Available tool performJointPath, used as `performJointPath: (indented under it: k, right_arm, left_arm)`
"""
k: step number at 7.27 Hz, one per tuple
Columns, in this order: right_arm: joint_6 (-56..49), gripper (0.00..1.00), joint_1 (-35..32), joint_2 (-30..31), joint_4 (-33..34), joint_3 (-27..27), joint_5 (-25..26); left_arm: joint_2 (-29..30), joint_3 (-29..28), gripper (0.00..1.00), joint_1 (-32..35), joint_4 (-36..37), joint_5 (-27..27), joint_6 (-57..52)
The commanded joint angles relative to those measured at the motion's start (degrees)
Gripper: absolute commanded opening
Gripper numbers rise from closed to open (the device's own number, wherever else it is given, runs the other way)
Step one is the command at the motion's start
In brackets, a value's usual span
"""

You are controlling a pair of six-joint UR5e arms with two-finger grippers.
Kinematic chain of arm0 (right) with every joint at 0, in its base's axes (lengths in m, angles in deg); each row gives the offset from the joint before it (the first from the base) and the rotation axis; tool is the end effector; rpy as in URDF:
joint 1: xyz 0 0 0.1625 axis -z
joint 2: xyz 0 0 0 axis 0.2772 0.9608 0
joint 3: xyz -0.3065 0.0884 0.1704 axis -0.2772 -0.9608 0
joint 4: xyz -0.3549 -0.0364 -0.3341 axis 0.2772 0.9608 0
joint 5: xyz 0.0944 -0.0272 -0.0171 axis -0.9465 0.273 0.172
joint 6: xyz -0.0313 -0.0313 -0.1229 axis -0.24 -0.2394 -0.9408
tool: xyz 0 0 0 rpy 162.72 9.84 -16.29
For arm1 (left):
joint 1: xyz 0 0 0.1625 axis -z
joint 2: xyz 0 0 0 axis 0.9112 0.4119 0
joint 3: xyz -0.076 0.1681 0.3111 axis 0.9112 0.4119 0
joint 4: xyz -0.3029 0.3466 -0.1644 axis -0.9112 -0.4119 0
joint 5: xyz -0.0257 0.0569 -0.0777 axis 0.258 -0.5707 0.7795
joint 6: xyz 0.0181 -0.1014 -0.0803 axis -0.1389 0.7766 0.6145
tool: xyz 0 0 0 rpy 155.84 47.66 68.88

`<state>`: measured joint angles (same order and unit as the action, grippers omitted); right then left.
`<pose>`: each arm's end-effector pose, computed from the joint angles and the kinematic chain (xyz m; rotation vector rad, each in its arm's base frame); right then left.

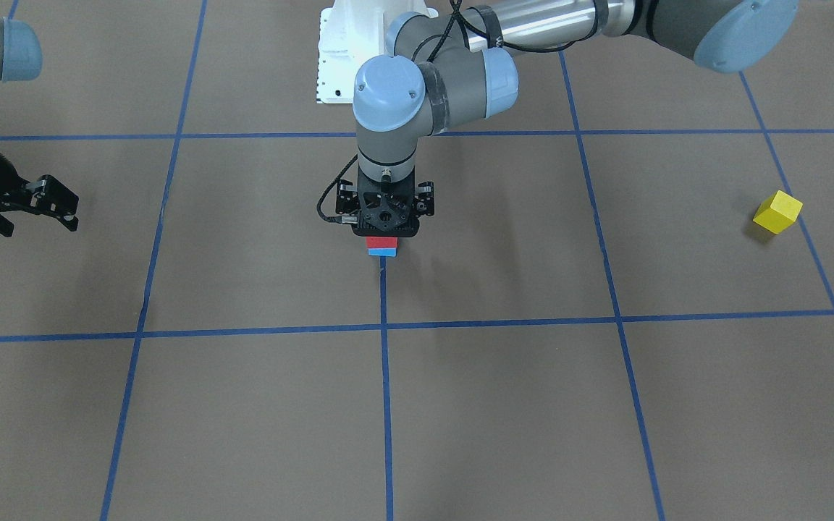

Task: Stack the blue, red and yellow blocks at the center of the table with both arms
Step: 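Open the left gripper and withdraw it toward the yellow cube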

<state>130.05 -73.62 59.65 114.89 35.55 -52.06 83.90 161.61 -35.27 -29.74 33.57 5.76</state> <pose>-0.2690 -0.5322 0.3943 0.0723 -0.7879 -0.0362 0.6284 -0.4655 0.0637 0.0126 0.8438 0.0375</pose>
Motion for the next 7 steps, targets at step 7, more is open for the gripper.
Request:
performJointPath:
  k: [7]
  right_arm:
    - [-0.4, 1.00, -2.3, 0.0, 0.0, 0.1, 0.3]
  left_arm:
    - [-46.6, 34.7, 1.00, 19.9, -1.6, 5.1, -35.6]
